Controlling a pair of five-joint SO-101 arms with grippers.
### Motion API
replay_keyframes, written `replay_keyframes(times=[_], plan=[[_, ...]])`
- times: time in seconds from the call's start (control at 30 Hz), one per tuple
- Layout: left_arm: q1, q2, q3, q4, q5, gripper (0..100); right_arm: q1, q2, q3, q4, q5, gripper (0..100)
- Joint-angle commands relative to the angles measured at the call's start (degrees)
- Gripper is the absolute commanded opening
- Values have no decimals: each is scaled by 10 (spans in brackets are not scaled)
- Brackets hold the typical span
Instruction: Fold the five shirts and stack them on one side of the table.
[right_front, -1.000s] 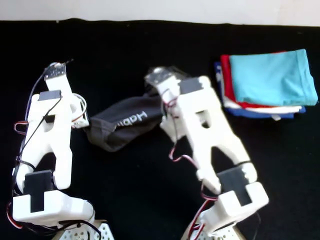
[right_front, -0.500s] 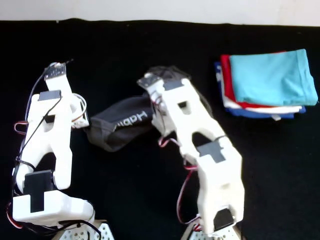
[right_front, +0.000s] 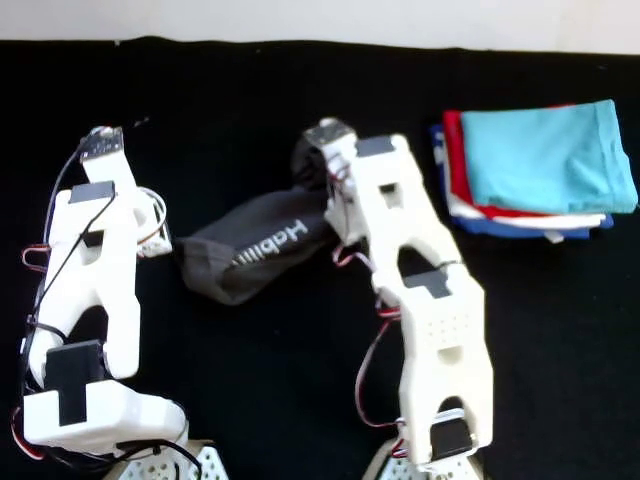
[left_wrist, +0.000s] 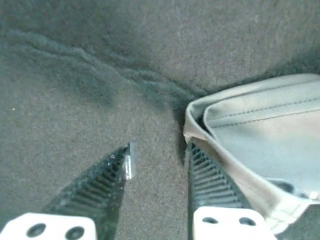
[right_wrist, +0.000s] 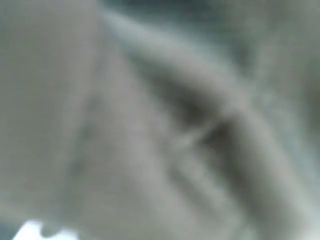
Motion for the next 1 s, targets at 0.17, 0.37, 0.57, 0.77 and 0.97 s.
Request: replay_keyframes(times=[0.17, 0.37, 0.57, 0.77, 0.97], plan=[[-14, -39, -64, 65, -2, 168, 5, -124, -216, 186, 5, 6], [-16, -53, -174, 175, -2, 168, 8, -289, -217, 186, 5, 6], [-16, -53, -262, 278, -2, 168, 11, -435, -217, 186, 6, 6], [-12, -53, -326, 371, -3, 168, 12, -524, -73, 185, 9, 6], [51, -51, -292, 404, -4, 168, 22, -580, 112, 164, 9, 6]])
